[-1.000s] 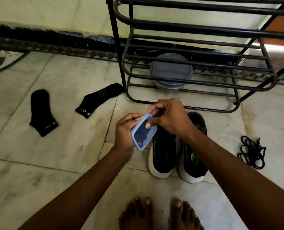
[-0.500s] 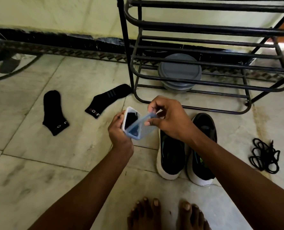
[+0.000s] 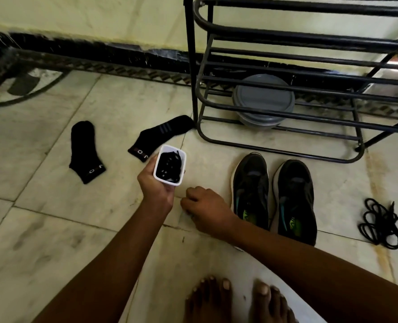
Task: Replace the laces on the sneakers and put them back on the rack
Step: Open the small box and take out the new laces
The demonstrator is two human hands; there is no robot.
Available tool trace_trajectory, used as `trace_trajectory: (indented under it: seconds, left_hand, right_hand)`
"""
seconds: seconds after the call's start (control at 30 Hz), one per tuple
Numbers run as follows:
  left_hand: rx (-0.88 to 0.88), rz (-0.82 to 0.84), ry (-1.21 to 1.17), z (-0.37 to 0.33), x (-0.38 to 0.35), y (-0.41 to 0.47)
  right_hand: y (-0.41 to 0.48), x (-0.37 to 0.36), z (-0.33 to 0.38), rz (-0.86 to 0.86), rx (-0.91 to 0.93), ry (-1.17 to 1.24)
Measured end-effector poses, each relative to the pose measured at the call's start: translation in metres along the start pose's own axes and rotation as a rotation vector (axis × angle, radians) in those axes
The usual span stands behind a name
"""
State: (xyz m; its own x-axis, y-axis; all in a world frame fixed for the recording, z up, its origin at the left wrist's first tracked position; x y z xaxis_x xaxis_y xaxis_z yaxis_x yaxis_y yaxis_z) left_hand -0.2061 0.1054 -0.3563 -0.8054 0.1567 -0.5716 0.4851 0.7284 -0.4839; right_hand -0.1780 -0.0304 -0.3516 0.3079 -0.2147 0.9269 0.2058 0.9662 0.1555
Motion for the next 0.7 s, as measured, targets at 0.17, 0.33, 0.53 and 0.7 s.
trace_trajectory:
  seconds: [0.17,0.33,0.53,0.7]
  left_hand:
    - [0.003,-0.007,0.058,-0.007,0.006,-0.003]
    - [0.018,-0.033,0.142,-0.005,0.011,-0.010]
    - [0.031,-0.089,0.236,0.006,0.014,-0.013]
    - [0.032,-0.138,0.242,0.011,0.027,-0.010]
  right_hand:
    - [-0.008,-0.040,0.009,0.251,0.012,-0.231]
    - [-0.011,-0.054,0.011,0.449,0.039,-0.221]
    - [-0.016,-0.049,0.009,0.580,0.057,-0.184]
    - [0.007,0.006,-0.008,0.226,-0.182,0.009]
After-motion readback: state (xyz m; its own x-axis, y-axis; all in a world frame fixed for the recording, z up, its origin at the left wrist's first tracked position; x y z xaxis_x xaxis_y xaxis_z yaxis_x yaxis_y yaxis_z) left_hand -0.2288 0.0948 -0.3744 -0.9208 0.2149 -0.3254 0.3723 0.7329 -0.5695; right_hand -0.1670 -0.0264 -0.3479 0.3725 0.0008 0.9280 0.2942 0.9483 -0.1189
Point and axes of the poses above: each hand's wrist, its own y-axis towards the middle knuckle, its own x-axis out of the back of the hand, z = x × y, the point moved 5 cm from there along y, towards the middle knuckle, and after that the axes turned 5 degrees about -y, right-handed, at the moved point
